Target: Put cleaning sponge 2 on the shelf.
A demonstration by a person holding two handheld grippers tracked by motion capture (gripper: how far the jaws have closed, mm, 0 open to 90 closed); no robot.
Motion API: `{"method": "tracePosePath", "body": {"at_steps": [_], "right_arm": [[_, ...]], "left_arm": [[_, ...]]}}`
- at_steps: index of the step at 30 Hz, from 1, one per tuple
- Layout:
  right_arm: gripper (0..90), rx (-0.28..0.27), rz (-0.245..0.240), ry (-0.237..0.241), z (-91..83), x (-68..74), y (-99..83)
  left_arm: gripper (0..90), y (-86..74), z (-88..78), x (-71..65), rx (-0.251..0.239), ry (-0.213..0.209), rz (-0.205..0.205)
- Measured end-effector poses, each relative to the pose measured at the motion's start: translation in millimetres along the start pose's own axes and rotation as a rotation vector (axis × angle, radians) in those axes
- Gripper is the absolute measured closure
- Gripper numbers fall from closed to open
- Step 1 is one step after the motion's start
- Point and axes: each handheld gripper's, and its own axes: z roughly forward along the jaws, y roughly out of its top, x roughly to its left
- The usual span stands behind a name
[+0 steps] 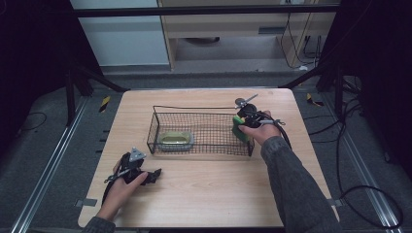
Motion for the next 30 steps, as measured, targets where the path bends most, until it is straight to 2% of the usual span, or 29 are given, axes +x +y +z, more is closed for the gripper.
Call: {"method": "tracePosePath", "body": {"at_steps": [30], "right_arm": [[60.5, -0.03, -0.012, 0.021, -17.2, 9.0, 2.4]], "left_arm": [[0.0, 0.1, 0.3, 0.0, -0.002, -0.001, -0.002]]}}
